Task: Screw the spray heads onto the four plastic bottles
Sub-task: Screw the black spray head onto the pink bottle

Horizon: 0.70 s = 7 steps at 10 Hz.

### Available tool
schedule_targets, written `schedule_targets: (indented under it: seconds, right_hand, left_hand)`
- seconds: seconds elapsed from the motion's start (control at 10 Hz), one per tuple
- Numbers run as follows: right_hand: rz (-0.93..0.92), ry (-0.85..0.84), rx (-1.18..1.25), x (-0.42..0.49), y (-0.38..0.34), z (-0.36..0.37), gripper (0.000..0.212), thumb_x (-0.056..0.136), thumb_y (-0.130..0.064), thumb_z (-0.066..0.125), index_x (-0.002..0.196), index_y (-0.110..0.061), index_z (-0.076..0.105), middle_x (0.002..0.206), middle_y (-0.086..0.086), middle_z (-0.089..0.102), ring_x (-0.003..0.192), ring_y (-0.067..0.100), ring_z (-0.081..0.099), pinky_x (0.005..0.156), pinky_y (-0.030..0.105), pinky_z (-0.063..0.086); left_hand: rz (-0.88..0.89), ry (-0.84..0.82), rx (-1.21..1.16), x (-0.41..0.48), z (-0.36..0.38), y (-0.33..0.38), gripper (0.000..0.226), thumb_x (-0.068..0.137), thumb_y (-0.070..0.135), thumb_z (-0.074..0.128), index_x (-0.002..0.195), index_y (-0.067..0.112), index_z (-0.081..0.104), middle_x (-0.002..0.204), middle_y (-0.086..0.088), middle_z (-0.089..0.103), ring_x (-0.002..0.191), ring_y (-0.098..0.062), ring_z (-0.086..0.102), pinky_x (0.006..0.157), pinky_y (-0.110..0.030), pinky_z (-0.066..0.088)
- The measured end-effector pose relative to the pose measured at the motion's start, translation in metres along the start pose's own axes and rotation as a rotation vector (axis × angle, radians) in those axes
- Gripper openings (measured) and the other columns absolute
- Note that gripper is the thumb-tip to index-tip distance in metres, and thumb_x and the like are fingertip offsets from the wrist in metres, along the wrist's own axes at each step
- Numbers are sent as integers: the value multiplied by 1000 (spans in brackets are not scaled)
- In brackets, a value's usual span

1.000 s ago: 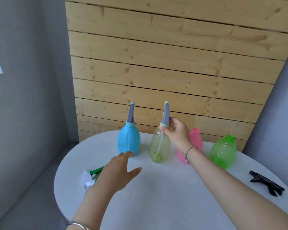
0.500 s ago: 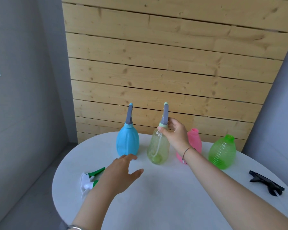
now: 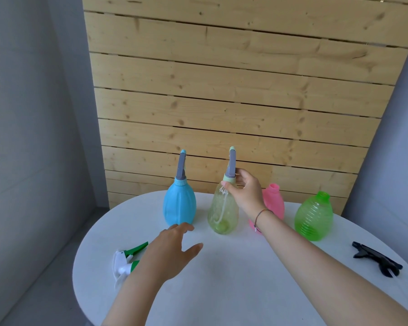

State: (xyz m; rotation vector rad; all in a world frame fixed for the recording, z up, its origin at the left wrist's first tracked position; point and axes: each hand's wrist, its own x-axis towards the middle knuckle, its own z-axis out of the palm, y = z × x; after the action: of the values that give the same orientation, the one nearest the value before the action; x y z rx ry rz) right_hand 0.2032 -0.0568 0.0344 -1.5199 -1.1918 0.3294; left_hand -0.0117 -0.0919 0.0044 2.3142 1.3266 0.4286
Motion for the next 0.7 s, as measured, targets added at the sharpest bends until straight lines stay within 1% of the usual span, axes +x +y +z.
schedule_targets:
  seconds: [0.1, 0.2, 0.3, 0.4, 0.5, 0.6, 0.7]
  right_hand:
    - [6, -9, -3, -1, 1, -1, 33, 79, -16, 72, 110, -14, 62, 100, -6, 64, 94, 10, 57, 73, 10, 39]
    - [18, -12, 3, -3, 0, -2, 38, 78, -16, 73, 113, -14, 60, 105, -7, 63, 100, 11, 56, 84, 19, 40]
    - [48, 12, 32, -6, -2, -6, 56, 76, -16, 76, 125, -14, 51, 112, -3, 61, 105, 11, 54, 89, 23, 40]
    - [21, 63, 35, -10, -3, -17, 63, 73, -14, 78, 128, -17, 47, 111, -3, 57, 101, 14, 54, 85, 23, 40]
    - [-103, 134, -112, -12, 2, -39, 59, 73, -16, 77, 125, -19, 49, 118, -4, 55, 106, 12, 50, 89, 22, 37]
    - [-73, 158, -219, -7, 13, -64, 58, 77, -19, 74, 129, -16, 49, 133, 3, 51, 123, 18, 46, 101, 26, 35]
    - [99, 74, -237, -8, 30, -80, 55, 82, -20, 69, 132, -10, 49, 139, 9, 50, 125, 24, 47, 97, 23, 32]
  left_hand:
    - [-1, -2, -2, 0, 1, 0, 52, 88, 54, 50, 134, 31, 41, 138, 10, 50, 122, -11, 49, 95, -24, 41]
    - [0, -1, -2, 0, 1, 1, 52, 88, 54, 50, 134, 32, 41, 138, 10, 50, 122, -11, 49, 95, -25, 41]
    - [-3, 11, -11, 1, 2, 2, 50, 88, 53, 50, 133, 31, 43, 137, 9, 51, 123, -12, 49, 97, -26, 41]
    - [6, 11, -6, 1, 3, 5, 50, 89, 53, 50, 133, 31, 43, 136, 9, 51, 122, -12, 50, 98, -27, 42]
    - [14, 4, -7, 1, 5, 8, 49, 89, 53, 50, 132, 31, 44, 135, 9, 52, 122, -12, 51, 98, -27, 42]
    - [9, -8, -13, 1, 6, 10, 48, 89, 53, 51, 132, 31, 44, 134, 10, 52, 121, -12, 51, 96, -26, 42]
    - [12, -17, -33, 1, 8, 12, 48, 88, 54, 51, 131, 33, 45, 133, 11, 53, 120, -11, 52, 94, -25, 42]
